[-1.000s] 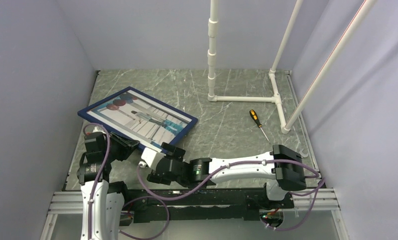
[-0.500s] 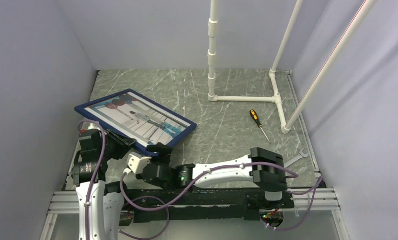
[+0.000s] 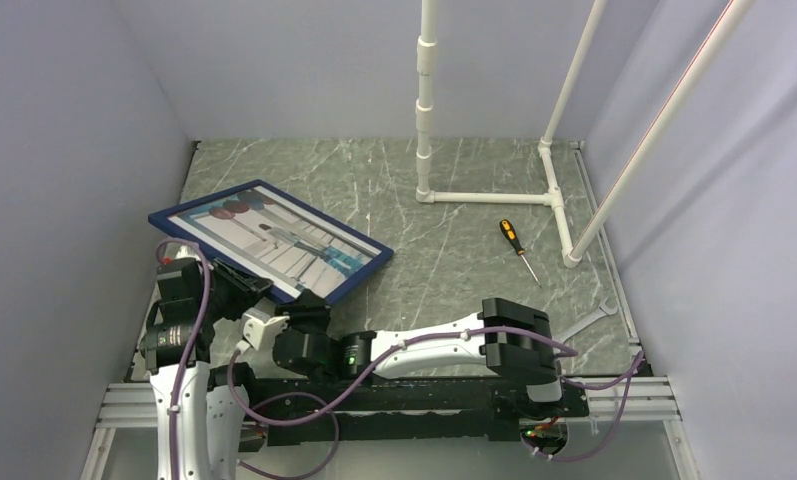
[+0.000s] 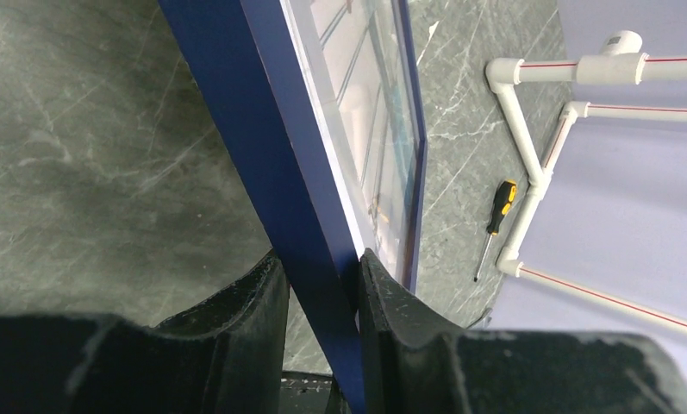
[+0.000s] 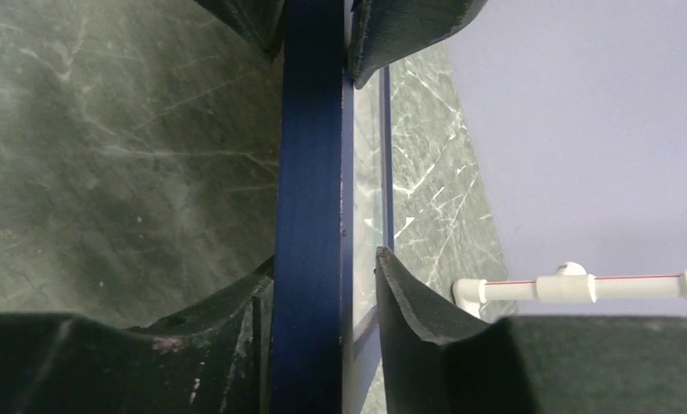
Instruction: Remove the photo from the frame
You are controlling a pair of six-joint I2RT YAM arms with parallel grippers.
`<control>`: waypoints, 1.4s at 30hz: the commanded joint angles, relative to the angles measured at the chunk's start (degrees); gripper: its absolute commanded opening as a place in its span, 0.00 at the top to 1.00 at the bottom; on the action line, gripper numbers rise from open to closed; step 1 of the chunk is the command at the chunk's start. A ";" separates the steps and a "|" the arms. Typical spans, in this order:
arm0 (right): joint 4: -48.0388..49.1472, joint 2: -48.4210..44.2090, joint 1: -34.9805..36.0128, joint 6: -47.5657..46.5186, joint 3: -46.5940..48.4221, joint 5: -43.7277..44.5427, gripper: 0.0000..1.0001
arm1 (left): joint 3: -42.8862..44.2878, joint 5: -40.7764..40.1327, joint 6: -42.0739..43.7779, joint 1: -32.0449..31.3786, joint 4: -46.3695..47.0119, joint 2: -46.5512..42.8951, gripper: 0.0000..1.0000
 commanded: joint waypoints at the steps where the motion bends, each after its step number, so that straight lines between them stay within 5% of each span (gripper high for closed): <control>1: 4.45 0.10 0.28 -2.63 1.93 4.41 0.67 | 4.07 -0.46 5.53 -0.26 1.65 -1.41 1.00; 3: 4.24 -0.26 0.26 -1.78 2.49 5.05 0.76 | 4.45 0.09 5.62 -0.26 1.72 -1.83 0.97; 9: 3.30 -2.61 0.25 0.30 2.68 4.40 1.00 | 8.42 -0.40 7.58 -0.21 1.60 -2.40 0.48; 14: -2.95 -5.31 -0.11 4.44 5.19 3.00 1.00 | 16.00 -5.98 11.63 -0.22 -2.26 -2.44 0.02; 23: -25.61 -12.31 -6.48 23.26 13.99 -10.76 1.00 | 29.20 -19.19 15.83 -0.56 -9.09 -1.43 0.01; 42: -46.07 -20.83 -24.19 51.18 26.95 -28.83 1.00 | 21.71 -12.80 14.83 -0.71 -3.43 -2.74 0.04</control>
